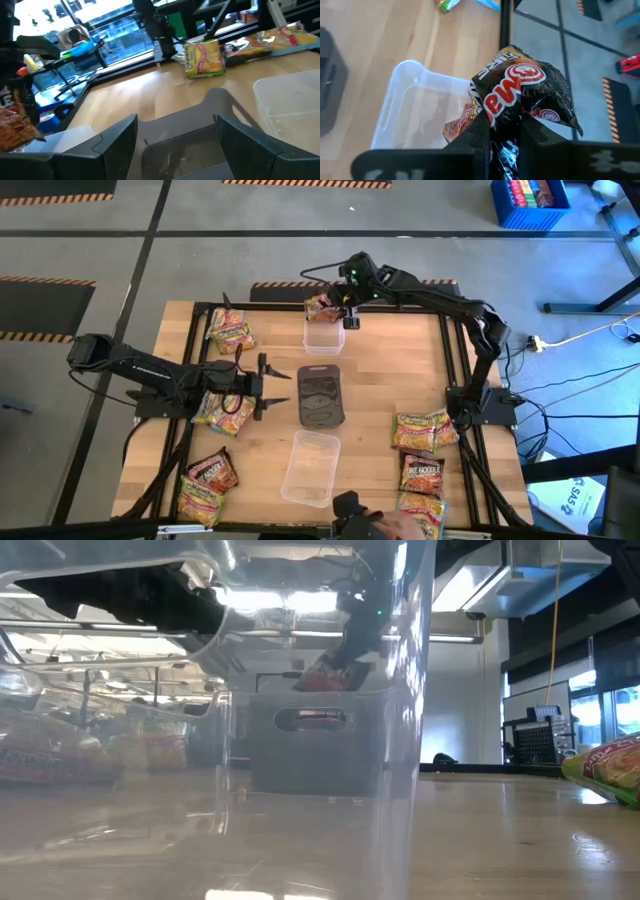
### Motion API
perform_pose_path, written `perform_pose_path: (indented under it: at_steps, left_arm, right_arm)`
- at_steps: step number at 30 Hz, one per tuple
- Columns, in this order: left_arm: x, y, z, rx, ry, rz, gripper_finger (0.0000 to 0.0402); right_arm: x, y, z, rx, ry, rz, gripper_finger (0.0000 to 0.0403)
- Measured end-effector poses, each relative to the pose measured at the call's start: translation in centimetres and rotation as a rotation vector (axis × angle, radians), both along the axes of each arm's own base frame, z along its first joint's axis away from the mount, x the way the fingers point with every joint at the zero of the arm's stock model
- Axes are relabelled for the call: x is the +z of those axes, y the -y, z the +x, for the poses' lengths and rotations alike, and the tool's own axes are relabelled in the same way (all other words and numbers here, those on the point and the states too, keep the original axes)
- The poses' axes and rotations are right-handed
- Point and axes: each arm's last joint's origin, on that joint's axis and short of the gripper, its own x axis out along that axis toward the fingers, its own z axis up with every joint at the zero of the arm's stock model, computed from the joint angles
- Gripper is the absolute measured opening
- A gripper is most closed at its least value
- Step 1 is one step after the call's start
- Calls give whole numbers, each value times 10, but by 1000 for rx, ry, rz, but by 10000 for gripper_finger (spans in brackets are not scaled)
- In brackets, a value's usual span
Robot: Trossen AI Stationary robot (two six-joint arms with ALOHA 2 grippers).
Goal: Sort Maruchan noodles
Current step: Put the middle top black noodle pack into the top transparent bin
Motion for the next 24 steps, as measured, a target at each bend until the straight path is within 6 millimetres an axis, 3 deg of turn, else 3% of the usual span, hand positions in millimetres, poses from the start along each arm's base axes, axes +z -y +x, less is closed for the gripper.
perform_pose_path:
  at_steps: [7, 18, 24]
  left_arm:
    - [0, 0, 0, -17, -1, 19, 265]
    - [-1, 0, 0, -19, -13, 46, 265]
    - [-2, 0, 0, -19, -23, 44, 265]
  right_arm:
    - [-6, -3, 6, 58, -29, -46, 44]
    - [-27, -23, 35, 172, -255, -441, 44]
    - [-51, -21, 37, 190, -378, -414, 44]
